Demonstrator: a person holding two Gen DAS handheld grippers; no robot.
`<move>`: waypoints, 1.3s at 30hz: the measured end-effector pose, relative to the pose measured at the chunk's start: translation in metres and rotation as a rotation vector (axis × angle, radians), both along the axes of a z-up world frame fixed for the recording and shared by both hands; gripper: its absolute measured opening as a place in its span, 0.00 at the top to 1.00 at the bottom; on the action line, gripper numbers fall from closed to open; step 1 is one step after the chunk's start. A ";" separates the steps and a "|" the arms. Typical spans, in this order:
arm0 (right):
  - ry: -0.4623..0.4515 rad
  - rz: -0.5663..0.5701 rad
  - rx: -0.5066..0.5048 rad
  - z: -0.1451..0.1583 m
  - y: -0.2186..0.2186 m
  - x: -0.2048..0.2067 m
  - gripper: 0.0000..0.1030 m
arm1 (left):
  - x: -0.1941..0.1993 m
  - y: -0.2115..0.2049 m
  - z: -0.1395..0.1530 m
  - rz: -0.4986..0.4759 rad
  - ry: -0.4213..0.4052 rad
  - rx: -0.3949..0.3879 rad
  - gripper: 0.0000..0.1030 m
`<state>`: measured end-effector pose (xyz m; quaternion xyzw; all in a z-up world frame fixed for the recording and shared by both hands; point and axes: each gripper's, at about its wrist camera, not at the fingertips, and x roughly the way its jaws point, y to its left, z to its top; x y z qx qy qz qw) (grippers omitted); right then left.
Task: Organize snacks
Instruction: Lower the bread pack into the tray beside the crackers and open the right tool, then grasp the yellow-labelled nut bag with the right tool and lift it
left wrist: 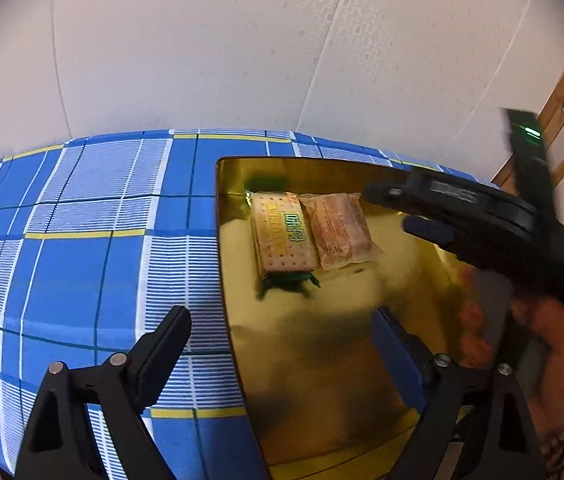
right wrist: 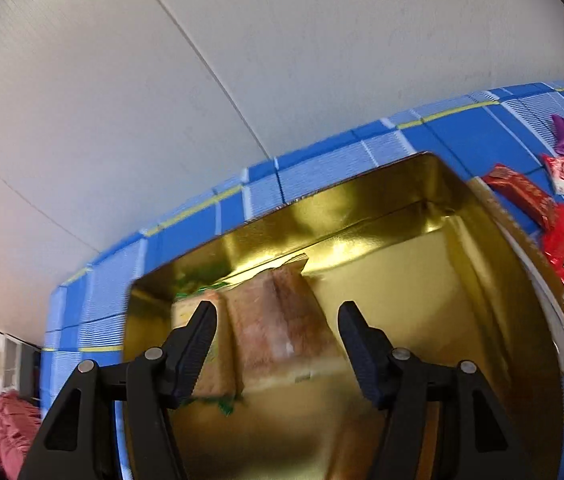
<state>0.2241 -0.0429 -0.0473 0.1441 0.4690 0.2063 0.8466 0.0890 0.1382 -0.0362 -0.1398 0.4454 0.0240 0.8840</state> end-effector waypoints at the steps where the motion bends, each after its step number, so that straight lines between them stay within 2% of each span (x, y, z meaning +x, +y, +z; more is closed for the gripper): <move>1: -0.014 -0.007 0.007 0.005 -0.008 -0.007 0.38 | -0.002 -0.002 0.001 0.011 -0.008 -0.007 0.11; 6: -0.122 -0.072 -0.002 0.030 -0.048 -0.041 0.38 | -0.004 -0.014 0.006 0.018 -0.032 -0.055 0.11; 11: -0.194 -0.142 -0.042 0.040 -0.085 -0.058 0.38 | -0.007 -0.041 0.007 -0.038 -0.031 -0.031 0.11; 21: -0.194 -0.271 -0.035 0.027 -0.154 -0.092 0.38 | -0.017 -0.093 0.011 -0.154 -0.029 -0.010 0.11; 27: -0.232 -0.398 -0.054 0.023 -0.197 -0.114 0.38 | -0.019 -0.112 0.016 -0.209 -0.044 -0.004 0.11; 39: -0.125 -0.530 -0.109 -0.031 -0.268 -0.137 0.38 | -0.023 -0.141 0.015 -0.276 -0.029 0.016 0.11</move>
